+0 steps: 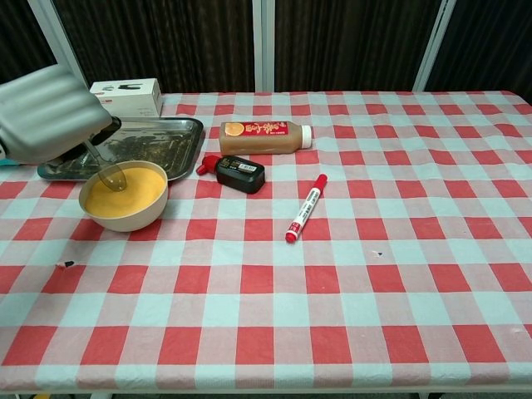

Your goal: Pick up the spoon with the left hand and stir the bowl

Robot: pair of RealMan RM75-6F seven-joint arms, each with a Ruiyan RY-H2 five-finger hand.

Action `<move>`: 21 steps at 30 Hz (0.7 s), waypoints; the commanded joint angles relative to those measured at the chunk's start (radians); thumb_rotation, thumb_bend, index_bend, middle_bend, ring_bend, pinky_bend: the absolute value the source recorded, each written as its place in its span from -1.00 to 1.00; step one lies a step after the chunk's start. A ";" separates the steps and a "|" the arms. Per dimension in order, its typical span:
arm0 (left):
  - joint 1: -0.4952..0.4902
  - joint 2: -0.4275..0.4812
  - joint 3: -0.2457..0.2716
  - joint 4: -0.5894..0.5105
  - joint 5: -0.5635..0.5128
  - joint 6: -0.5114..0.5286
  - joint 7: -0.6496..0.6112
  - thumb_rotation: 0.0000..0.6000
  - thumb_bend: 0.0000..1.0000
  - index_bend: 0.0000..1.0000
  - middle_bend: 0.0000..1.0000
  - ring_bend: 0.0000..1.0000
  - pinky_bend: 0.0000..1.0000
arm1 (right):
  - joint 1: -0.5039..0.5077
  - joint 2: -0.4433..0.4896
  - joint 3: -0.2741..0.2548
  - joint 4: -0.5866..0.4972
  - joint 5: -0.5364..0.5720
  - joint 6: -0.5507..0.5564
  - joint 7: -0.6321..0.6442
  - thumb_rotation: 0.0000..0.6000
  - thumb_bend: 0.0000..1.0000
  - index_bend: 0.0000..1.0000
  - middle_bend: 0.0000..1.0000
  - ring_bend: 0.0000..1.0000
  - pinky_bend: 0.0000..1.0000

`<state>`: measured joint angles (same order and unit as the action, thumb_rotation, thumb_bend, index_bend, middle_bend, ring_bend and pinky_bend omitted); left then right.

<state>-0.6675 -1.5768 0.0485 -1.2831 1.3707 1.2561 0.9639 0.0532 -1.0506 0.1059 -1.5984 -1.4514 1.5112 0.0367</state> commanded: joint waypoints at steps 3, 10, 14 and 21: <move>0.013 -0.016 -0.006 0.044 0.027 0.005 -0.003 1.00 -0.17 0.37 0.88 0.91 1.00 | 0.002 0.000 0.001 -0.004 0.003 -0.004 -0.005 1.00 -0.61 -0.88 -0.55 -0.97 -0.87; 0.026 -0.036 -0.005 0.081 0.056 -0.007 0.001 1.00 -0.17 0.37 0.89 0.91 1.00 | 0.005 -0.001 0.001 -0.007 0.004 -0.009 -0.011 1.00 -0.61 -0.88 -0.55 -0.96 -0.87; 0.033 -0.041 -0.001 0.069 0.067 -0.017 0.015 1.00 -0.17 0.37 0.89 0.92 1.00 | 0.006 0.000 0.001 -0.011 0.004 -0.011 -0.017 1.00 -0.61 -0.88 -0.54 -0.97 -0.87; 0.040 -0.062 -0.011 0.055 0.061 -0.053 0.021 1.00 -0.16 0.37 0.89 0.92 1.00 | 0.006 0.000 0.001 -0.013 0.010 -0.015 -0.018 1.00 -0.61 -0.88 -0.54 -0.97 -0.87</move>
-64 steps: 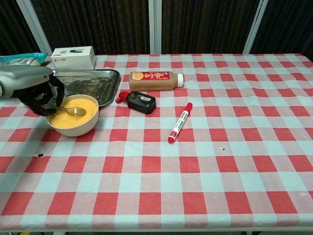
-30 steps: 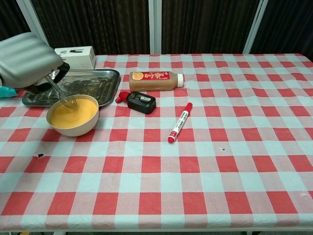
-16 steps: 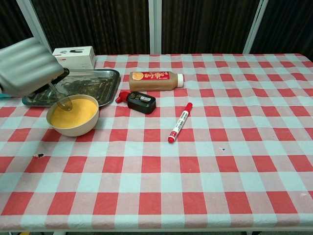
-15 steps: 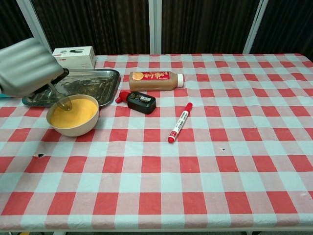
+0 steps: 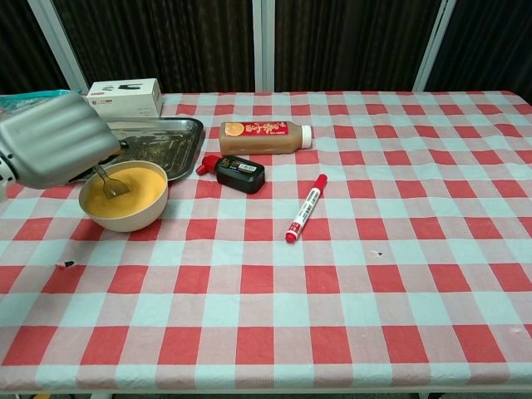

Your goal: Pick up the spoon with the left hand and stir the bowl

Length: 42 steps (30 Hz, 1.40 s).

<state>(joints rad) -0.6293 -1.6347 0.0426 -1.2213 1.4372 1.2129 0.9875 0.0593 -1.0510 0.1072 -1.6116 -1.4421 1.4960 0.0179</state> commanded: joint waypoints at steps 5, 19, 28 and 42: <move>0.006 0.006 -0.043 -0.061 -0.062 -0.056 -0.080 1.00 -0.17 0.38 0.90 0.92 1.00 | -0.005 0.002 -0.001 0.004 -0.001 0.007 0.007 1.00 -0.61 -0.88 -0.54 -0.97 -0.87; 0.022 0.091 -0.121 -0.169 -0.163 -0.067 -0.160 1.00 -0.17 0.38 0.89 0.92 1.00 | -0.003 0.002 0.001 0.000 0.001 0.004 0.003 1.00 -0.61 -0.88 -0.54 -0.96 -0.87; 0.016 0.043 -0.065 -0.039 -0.018 0.019 -0.035 1.00 -0.17 0.39 0.89 0.92 1.00 | -0.008 0.004 0.000 -0.005 -0.001 0.011 0.001 1.00 -0.61 -0.88 -0.54 -0.97 -0.87; 0.018 -0.029 -0.027 0.101 0.081 0.033 0.027 1.00 -0.16 0.39 0.90 0.92 1.00 | -0.013 0.007 -0.001 -0.007 -0.002 0.017 0.003 1.00 -0.61 -0.88 -0.53 -0.96 -0.87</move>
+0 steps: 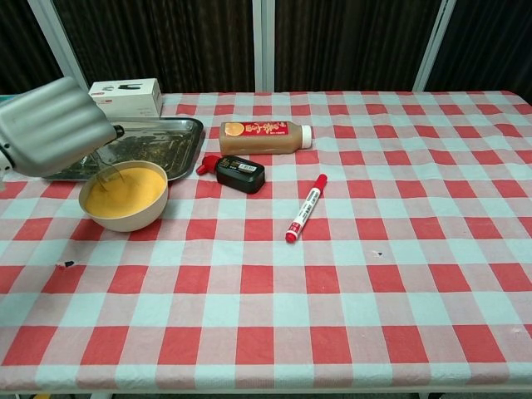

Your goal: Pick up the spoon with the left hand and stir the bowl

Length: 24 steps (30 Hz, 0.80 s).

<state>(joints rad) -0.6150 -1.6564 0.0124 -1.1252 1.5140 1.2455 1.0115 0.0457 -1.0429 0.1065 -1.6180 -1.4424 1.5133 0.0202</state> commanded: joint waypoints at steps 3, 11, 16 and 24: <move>0.009 -0.015 0.006 0.012 0.011 -0.002 0.007 1.00 -0.16 0.39 0.90 0.92 1.00 | 0.000 -0.001 -0.002 -0.001 -0.001 -0.002 0.000 1.00 -0.61 -0.88 -0.53 -0.96 -0.87; 0.023 -0.024 -0.005 -0.011 -0.018 -0.042 -0.039 1.00 -0.16 0.40 0.90 0.92 1.00 | -0.001 -0.002 -0.002 -0.003 -0.001 -0.001 -0.001 1.00 -0.61 -0.88 -0.53 -0.96 -0.87; 0.035 -0.004 -0.062 -0.081 -0.085 -0.050 -0.123 1.00 -0.16 0.40 0.90 0.93 1.00 | -0.003 0.000 -0.001 -0.003 -0.001 0.002 0.000 1.00 -0.61 -0.88 -0.53 -0.97 -0.87; 0.051 0.052 -0.114 -0.181 -0.160 -0.050 -0.174 1.00 -0.16 0.40 0.90 0.92 1.00 | -0.004 -0.001 -0.001 -0.001 -0.003 0.004 0.005 1.00 -0.61 -0.88 -0.53 -0.97 -0.87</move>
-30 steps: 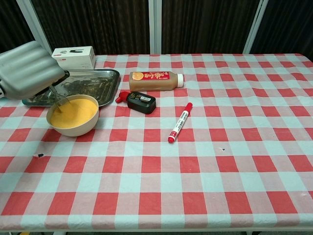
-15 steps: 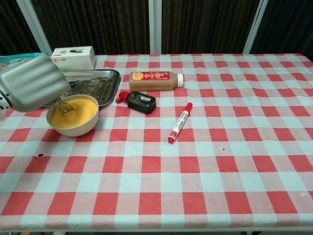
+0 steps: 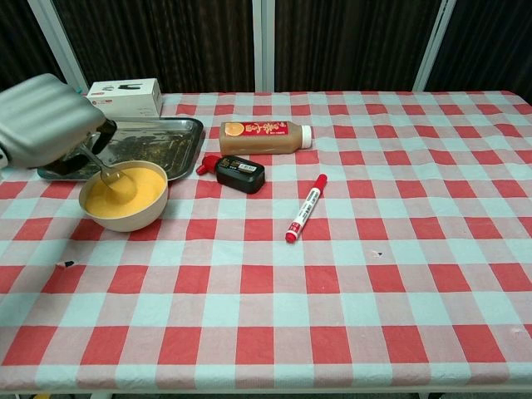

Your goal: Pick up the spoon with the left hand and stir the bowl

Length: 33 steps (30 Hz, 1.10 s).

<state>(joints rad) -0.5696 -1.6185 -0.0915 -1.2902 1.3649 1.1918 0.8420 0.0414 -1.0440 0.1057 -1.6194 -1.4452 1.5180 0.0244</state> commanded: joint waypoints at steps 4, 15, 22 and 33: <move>0.007 0.029 -0.002 -0.019 0.029 0.053 0.052 1.00 -0.16 0.40 0.90 0.92 1.00 | 0.002 0.000 0.000 0.001 -0.002 -0.002 0.001 1.00 -0.61 -0.88 -0.53 -0.97 -0.87; -0.024 0.016 0.078 0.032 0.172 0.052 0.259 1.00 -0.16 0.40 0.90 0.92 1.00 | 0.002 0.002 -0.002 0.004 -0.013 0.001 0.011 1.00 -0.61 -0.88 -0.53 -0.97 -0.87; -0.030 0.018 0.054 -0.012 0.134 0.019 0.444 1.00 -0.15 0.40 0.90 0.93 1.00 | 0.000 0.006 -0.003 0.005 -0.014 0.003 0.018 1.00 -0.61 -0.88 -0.53 -0.96 -0.87; -0.024 0.046 0.014 -0.247 -0.098 -0.005 0.899 1.00 -0.15 0.48 0.92 0.93 1.00 | -0.002 0.002 -0.004 0.019 -0.018 0.005 0.040 1.00 -0.61 -0.88 -0.53 -0.96 -0.87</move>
<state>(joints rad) -0.5937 -1.5822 -0.0615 -1.4670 1.3369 1.1890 1.6533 0.0396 -1.0418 0.1016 -1.6009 -1.4636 1.5226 0.0644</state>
